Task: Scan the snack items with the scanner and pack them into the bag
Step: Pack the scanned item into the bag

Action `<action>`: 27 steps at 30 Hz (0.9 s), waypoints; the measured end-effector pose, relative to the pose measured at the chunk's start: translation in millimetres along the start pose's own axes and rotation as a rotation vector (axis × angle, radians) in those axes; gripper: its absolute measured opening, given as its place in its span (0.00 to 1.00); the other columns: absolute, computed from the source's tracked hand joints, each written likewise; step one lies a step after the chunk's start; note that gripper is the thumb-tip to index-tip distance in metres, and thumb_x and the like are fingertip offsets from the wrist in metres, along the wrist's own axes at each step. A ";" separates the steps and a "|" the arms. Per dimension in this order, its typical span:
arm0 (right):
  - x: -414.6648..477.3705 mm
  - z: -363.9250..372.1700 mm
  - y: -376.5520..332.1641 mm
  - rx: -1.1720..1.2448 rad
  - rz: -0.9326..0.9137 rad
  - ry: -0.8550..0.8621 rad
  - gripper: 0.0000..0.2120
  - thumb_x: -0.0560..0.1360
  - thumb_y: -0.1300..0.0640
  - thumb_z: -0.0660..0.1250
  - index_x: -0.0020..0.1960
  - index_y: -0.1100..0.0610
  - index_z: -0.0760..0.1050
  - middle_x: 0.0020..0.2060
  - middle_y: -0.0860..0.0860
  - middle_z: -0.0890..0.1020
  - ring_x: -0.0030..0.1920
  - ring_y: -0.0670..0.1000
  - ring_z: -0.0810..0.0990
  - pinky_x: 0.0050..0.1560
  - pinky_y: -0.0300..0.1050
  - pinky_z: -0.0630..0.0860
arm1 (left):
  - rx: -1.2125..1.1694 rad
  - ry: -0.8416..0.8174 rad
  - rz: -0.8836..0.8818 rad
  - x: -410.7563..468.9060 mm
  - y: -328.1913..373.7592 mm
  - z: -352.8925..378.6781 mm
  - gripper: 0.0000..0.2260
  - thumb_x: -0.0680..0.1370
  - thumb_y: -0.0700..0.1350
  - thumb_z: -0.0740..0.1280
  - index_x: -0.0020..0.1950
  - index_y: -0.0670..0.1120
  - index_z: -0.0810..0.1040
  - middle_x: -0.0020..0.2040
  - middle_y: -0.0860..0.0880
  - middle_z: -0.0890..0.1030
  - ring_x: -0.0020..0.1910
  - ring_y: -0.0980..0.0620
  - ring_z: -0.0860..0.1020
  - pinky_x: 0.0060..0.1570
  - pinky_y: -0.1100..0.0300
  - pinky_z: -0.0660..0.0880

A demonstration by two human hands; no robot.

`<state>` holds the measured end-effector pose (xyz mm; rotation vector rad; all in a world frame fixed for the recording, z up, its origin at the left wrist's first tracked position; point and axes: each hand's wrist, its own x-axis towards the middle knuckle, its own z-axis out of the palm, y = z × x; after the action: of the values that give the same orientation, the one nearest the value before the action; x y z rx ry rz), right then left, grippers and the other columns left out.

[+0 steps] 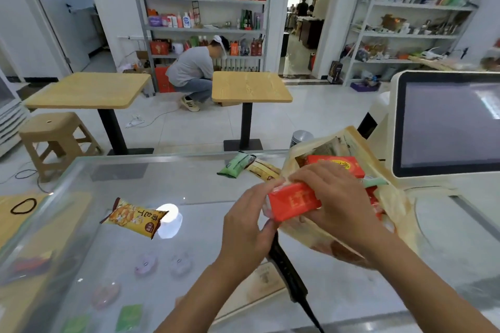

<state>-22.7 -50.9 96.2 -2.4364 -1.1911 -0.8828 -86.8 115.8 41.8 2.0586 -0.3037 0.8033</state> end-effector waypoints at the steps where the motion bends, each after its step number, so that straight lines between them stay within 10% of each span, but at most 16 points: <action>1: 1.4 -8.1 9.6 0.005 0.054 0.037 0.24 0.61 0.50 0.80 0.54 0.55 0.77 0.48 0.50 0.83 0.50 0.51 0.79 0.51 0.50 0.76 | -0.041 -0.017 -0.024 13.0 6.1 5.5 0.28 0.72 0.44 0.71 0.68 0.56 0.64 0.63 0.62 0.71 0.62 0.68 0.68 0.59 0.70 0.69; 8: 9.2 -12.2 90.2 -0.041 0.324 0.187 0.25 0.61 0.59 0.81 0.55 0.60 0.78 0.49 0.55 0.83 0.49 0.57 0.81 0.45 0.47 0.75 | 0.153 -0.167 -0.517 99.2 -3.3 52.7 0.37 0.73 0.58 0.68 0.76 0.48 0.55 0.71 0.47 0.60 0.71 0.50 0.59 0.63 0.56 0.64; 13: 15.2 24.3 129.1 -0.029 0.188 0.001 0.25 0.61 0.62 0.78 0.57 0.58 0.78 0.52 0.52 0.82 0.52 0.56 0.79 0.51 0.54 0.78 | 0.350 -0.289 -0.673 127.7 -34.7 73.4 0.05 0.77 0.45 0.62 0.49 0.47 0.75 0.42 0.49 0.78 0.45 0.45 0.78 0.43 0.52 0.75; 22: 26.3 41.9 139.9 -0.013 0.090 -0.043 0.25 0.60 0.60 0.78 0.57 0.56 0.80 0.52 0.51 0.82 0.52 0.54 0.78 0.52 0.54 0.77 | 0.001 -0.135 -0.793 177.6 -32.7 67.7 0.22 0.81 0.52 0.57 0.30 0.44 0.68 0.30 0.48 0.70 0.31 0.50 0.70 0.36 0.56 0.65; 27: 27.2 41.5 125.7 -0.052 0.097 -0.205 0.28 0.71 0.37 0.64 0.67 0.50 0.73 0.61 0.48 0.78 0.60 0.54 0.75 0.59 0.56 0.74 | 0.069 -0.188 -0.721 171.4 -33.8 76.1 0.24 0.80 0.58 0.55 0.35 0.41 0.72 0.33 0.45 0.75 0.33 0.48 0.73 0.38 0.55 0.70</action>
<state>105.6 -91.3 82.7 -2.6539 -1.1167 -0.6574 92.7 88.1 99.4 2.0920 0.3620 0.1800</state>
